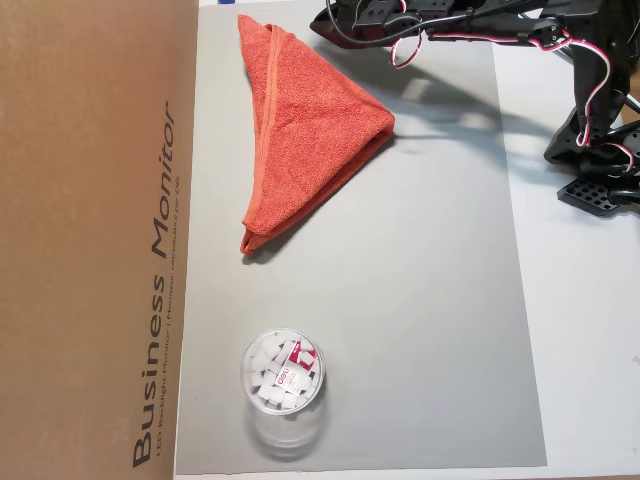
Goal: Fold the blanket.
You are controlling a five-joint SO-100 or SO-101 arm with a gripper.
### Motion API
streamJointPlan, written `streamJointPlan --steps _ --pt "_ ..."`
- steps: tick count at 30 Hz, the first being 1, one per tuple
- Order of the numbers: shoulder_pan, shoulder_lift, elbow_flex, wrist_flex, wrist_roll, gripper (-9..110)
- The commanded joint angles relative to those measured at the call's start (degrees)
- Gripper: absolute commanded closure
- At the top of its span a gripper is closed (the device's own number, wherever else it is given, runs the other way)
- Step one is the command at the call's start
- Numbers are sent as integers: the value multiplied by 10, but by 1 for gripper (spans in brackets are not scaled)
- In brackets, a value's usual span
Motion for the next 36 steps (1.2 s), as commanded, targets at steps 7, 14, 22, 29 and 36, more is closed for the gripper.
streamJointPlan --steps 7,14,22,29,36 --pt "-36 -21 -42 -7 -27 102" --pt "-79 -21 -38 -7 -21 102" --pt "-92 -21 -37 -7 -23 102" --pt "-103 -10 -3 -7 -25 102" --pt "-119 -10 5 -7 -25 102"
